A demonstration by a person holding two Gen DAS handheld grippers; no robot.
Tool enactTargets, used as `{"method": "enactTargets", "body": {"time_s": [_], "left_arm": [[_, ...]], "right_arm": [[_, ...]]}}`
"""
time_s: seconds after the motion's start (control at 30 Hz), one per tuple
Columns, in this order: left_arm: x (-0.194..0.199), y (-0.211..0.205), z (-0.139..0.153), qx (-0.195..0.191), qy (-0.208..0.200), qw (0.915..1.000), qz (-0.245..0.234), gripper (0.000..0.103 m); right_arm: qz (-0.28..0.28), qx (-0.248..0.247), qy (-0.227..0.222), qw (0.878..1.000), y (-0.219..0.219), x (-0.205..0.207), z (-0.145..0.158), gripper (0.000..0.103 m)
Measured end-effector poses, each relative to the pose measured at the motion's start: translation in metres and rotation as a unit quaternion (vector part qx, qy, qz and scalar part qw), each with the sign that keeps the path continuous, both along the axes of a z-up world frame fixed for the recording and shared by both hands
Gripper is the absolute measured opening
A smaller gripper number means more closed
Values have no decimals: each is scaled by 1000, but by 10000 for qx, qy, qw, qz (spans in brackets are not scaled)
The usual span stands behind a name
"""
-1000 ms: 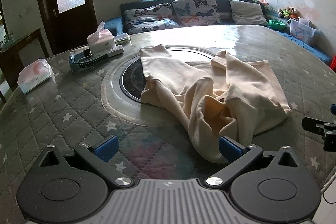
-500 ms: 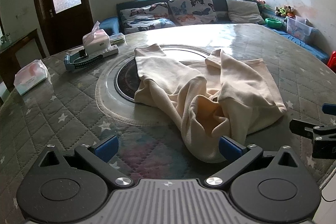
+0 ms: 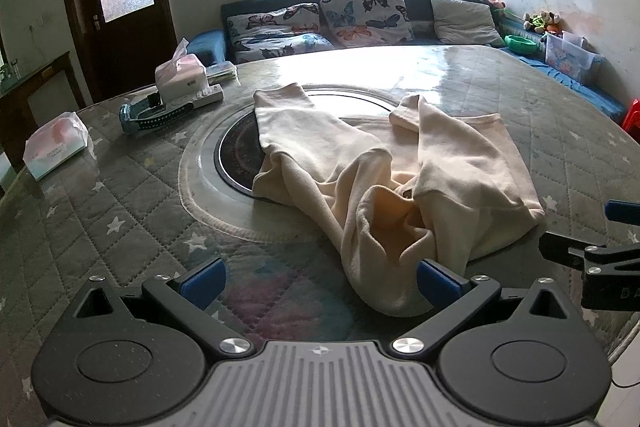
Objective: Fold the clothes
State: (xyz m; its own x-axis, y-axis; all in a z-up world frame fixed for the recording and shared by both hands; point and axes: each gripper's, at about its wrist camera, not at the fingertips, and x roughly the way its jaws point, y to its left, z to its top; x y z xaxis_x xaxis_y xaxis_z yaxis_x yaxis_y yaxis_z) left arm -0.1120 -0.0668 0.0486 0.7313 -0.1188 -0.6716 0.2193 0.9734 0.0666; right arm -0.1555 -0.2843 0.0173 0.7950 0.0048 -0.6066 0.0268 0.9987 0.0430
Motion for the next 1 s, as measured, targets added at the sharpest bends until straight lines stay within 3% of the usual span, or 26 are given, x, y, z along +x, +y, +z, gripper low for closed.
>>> {"method": "enactTargets", "body": {"time_s": [1.0], "left_arm": [[18,7,8,-95,18,9999,72,103]], "right_arm": [[222,51,-107,9997,4,12,13,101]]}}
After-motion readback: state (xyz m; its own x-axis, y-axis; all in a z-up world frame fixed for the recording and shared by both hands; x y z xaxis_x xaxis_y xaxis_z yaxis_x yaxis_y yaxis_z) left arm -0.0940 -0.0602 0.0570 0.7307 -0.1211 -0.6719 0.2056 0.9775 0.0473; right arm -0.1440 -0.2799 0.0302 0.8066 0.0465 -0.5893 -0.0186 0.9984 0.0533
